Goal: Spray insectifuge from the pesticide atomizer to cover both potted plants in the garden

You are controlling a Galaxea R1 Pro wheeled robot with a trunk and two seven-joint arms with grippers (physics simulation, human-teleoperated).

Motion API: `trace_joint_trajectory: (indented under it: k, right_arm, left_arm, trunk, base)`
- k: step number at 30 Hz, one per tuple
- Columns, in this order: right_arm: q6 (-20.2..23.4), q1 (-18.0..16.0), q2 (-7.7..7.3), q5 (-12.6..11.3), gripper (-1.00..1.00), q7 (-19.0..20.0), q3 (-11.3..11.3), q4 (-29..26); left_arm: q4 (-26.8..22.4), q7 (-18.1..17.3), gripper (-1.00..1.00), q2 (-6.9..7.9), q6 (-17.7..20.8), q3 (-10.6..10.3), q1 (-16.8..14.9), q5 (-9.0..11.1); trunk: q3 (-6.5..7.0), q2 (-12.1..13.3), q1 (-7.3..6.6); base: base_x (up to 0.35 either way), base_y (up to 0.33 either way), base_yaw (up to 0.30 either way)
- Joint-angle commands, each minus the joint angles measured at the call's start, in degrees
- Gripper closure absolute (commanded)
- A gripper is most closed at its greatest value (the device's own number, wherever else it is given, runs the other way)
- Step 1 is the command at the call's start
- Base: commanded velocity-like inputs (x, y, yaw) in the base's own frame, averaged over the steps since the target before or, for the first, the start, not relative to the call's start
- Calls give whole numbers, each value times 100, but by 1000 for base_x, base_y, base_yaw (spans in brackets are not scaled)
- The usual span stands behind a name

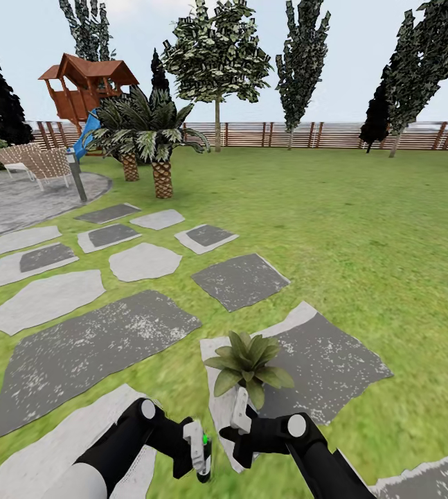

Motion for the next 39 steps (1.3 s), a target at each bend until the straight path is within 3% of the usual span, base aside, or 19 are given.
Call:
trace_joint_trajectory:
  k: [1, 8, 12, 14, 16, 18, 19, 20, 23, 26, 28, 30, 31, 33, 34, 36, 39]
  right_arm:
    - [20, -2, 1, 24, 100, 22, -2, -9]
    - [8, -1, -13, 37, 100, 20, -19, 8]
    - [1, -1, -62, 39, 100, 6, -64, 23]
    - [-13, -1, -247, 34, 100, -17, -285, 32]
    - [-19, -1, -456, 23, 100, -25, -703, 35]
    - [-27, 2, -598, 18, 100, -29, -1419, 93]
    - [-34, 4, -626, 17, -100, -30, -1744, 178]
    - [-41, 5, -636, 16, -100, -30, -1912, 237]
    - [-158, 7, -671, 29, -100, -39, -2939, 726]
    - [-458, 14, -751, 37, -100, -131, -3734, 1133]
    - [-771, 23, -846, 40, -100, -426, -4277, 1454]
    - [-1019, 30, -914, 41, -100, -946, -4683, 1789]
    - [-1067, 31, -924, 41, -100, -1105, -4761, 1865]
    - [-1300, 41, -955, 40, -100, -2279, -5089, 2259]
    - [-1343, 43, -955, 38, -100, -2487, -5123, 2324]
    - [-1650, 70, -956, 30, -100, -3384, -5214, 2707]
    - [-2027, 82, -955, 26, -100, -3859, -5238, 3124]
  left_arm:
    - [-6, -18, 100, 68, 21, 4, -2, -21]
    - [-6, -7, 100, 570, 54, 13, 6, 0]
    - [-12, 63, 100, 639, 64, 17, 33, -28]
    - [-15, 94, 100, 662, 264, 83, 17, -33]
    - [-20, 154, 100, 665, 583, 285, 11, -30]
    - [-22, 352, 100, 652, 915, 659, 8, -27]
    - [-21, 471, 100, 639, 990, 815, 11, -22]
    - [-20, 536, 100, 632, 1018, 892, 12, -19]
    - [-9, 907, 100, 596, 1110, 1255, 15, 4]
    - [-1, 1064, 100, 571, 1229, 1388, 18, 24]
    - [-2, 1110, 100, 556, 1491, 1429, 18, 41]
    - [-4, 1128, 100, 543, 1776, 1452, 17, 105]
    - [-4, 1131, 100, 538, 1836, 1457, 16, 135]
    - [-7, 1144, 100, 518, 2162, 1474, 16, 393]
    - [-10, 1145, 100, 516, 2231, 1471, 16, 432]
    - [-64, 1143, 100, 506, 2641, 1449, 13, 557]
    - [-102, 1143, 100, 464, 2965, 1431, 4, 597]
  trunk:
    - [-5, -2, -1]
    - [-5, -2, -1]
    - [-5, -2, -1]
    - [-5, -2, -1]
    - [-5, -2, -1]
    - [-5, -2, -1]
    - [-5, -2, -1]
    - [-5, -2, -1]
    - [-5, -2, -1]
    - [-5, -2, -1]
    - [-5, -2, -1]
    - [-5, -2, -1]
    - [-5, -2, -1]
    - [-5, -2, -1]
    - [-5, -2, -1]
    - [-5, -2, -1]
    - [-5, -2, -1]
  base:
    - [0, 0, 0]
    - [0, 0, 0]
    - [0, 0, 0]
    - [0, 0, 0]
    - [0, 0, 0]
    - [0, 0, 0]
    - [0, 0, 0]
    - [0, 0, 0]
    - [0, 0, 0]
    - [0, 0, 0]
    - [0, 0, 0]
    - [0, 0, 0]
    - [0, 0, 0]
    - [0, 0, 0]
    - [0, 0, 0]
    - [0, 0, 0]
    - [0, 0, 0]
